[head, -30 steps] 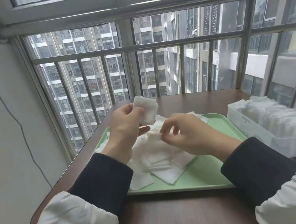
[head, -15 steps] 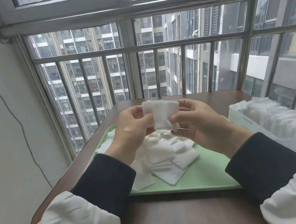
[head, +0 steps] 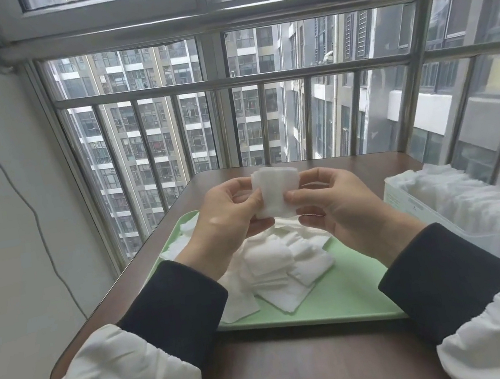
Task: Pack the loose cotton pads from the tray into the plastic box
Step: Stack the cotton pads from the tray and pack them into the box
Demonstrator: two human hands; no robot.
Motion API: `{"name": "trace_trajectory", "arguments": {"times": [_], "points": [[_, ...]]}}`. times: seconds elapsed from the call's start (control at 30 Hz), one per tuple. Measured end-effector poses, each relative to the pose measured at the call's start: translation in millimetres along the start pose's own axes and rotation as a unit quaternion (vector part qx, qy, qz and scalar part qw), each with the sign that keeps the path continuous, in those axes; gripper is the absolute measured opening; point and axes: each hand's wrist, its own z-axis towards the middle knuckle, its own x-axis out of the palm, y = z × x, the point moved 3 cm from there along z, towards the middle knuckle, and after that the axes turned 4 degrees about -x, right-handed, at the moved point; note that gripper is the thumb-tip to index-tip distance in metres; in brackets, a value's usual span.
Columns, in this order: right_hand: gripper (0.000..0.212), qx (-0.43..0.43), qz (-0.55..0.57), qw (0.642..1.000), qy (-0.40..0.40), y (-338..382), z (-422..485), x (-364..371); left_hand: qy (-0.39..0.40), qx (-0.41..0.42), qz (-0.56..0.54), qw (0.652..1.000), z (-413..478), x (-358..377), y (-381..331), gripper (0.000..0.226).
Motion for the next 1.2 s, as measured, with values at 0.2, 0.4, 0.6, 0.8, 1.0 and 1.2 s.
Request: {"name": "trace_trajectory", "arguments": {"times": [0.2,0.4,0.6,0.8,1.0,1.2], "points": [[0.031,-0.004,-0.014,1.0,-0.01,-1.5,0.5,-1.1,0.017,-0.01,0.002,1.0,-0.2,0.7,1.5,0.007],[0.028,-0.019,-0.045,0.999,-0.02,-1.9,0.3,-3.1,0.025,-0.046,-0.008,0.999,-0.4,2.4,-1.1,0.028],[0.034,-0.09,-0.276,0.954,-0.072,-1.8,0.2,-5.9,-0.002,0.008,0.047,0.999,-1.5,-2.0,-0.2,0.025],[0.017,-0.142,-0.465,0.858,0.164,-3.7,-8.8,16.1,-0.143,0.026,0.037,0.989,4.1,-17.5,-3.3,0.01],[0.037,-0.101,-0.515,0.819,0.23,-12.6,-15.4,21.1,-0.146,0.019,0.038,0.988,3.6,-16.2,-3.1,0.009],[0.031,-0.124,-0.515,0.822,0.209,-15.9,-13.9,21.8,-0.144,0.014,0.042,0.989,4.6,-15.0,-2.4,0.011]]}}
